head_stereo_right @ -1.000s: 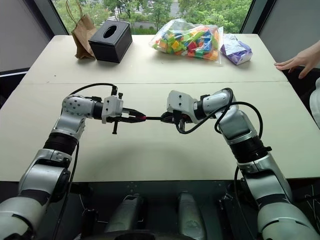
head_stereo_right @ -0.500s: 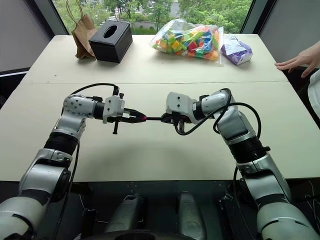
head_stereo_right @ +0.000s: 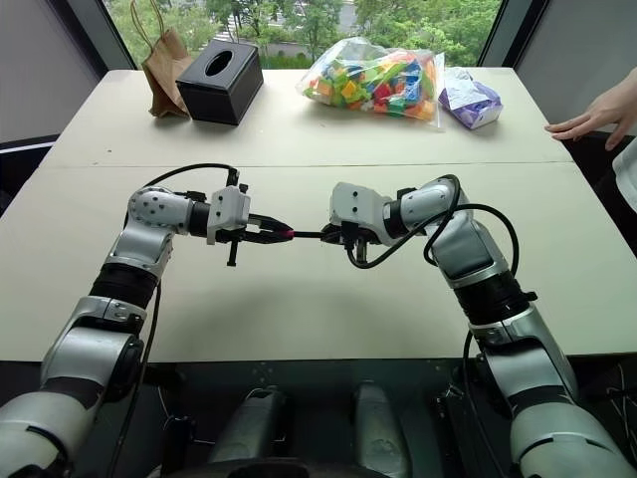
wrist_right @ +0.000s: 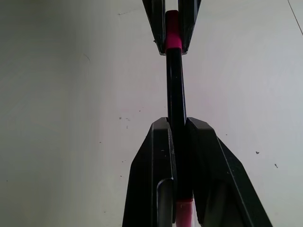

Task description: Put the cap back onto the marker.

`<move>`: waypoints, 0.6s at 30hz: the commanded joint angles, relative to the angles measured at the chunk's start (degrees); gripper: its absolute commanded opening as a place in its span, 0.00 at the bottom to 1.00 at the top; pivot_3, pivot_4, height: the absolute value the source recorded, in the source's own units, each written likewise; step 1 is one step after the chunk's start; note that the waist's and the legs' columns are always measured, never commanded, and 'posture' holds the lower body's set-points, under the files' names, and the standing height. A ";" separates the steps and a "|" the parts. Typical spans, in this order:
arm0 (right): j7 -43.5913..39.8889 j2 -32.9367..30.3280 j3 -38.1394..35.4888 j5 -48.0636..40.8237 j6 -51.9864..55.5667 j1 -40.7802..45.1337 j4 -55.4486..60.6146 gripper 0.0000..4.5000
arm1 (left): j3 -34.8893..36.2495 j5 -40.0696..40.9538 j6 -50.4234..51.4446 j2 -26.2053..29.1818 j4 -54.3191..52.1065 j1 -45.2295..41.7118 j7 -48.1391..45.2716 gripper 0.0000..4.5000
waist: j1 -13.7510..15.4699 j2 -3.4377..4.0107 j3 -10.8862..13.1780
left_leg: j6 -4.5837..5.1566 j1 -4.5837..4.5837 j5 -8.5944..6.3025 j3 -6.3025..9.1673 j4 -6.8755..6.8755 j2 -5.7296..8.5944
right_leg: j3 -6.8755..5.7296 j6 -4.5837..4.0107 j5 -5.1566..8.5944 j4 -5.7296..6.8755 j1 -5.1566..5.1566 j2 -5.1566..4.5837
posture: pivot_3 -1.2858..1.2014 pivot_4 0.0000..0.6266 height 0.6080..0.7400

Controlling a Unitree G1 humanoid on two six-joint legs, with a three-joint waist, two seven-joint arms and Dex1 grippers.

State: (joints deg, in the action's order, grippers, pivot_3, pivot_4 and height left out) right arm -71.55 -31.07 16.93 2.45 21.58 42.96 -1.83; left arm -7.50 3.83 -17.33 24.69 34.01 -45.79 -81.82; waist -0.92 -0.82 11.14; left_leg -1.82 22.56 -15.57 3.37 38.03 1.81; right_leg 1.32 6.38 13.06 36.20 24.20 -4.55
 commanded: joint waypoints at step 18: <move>-0.05 -4.18 -4.37 -3.79 -5.47 -3.22 2.99 0.00 | 1.67 3.20 5.62 1.83 -11.39 2.18 5.52 0.79 | 0.03 0.00 0.00 | 0.00 0.02 0.00 0.03 0.01 0.00 | 0.00 0.00 0.00 0.00 0.00 -0.01 | 0.52 0.24 1.00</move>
State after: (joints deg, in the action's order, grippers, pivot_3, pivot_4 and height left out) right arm -71.54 -33.85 14.77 -0.18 17.02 39.79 0.07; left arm -7.36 5.40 -12.53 25.36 25.29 -44.23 -77.15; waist -0.89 -0.82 11.14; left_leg -1.82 22.58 -15.57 3.40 38.03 1.81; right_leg 1.32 6.38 13.05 36.20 24.20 -4.56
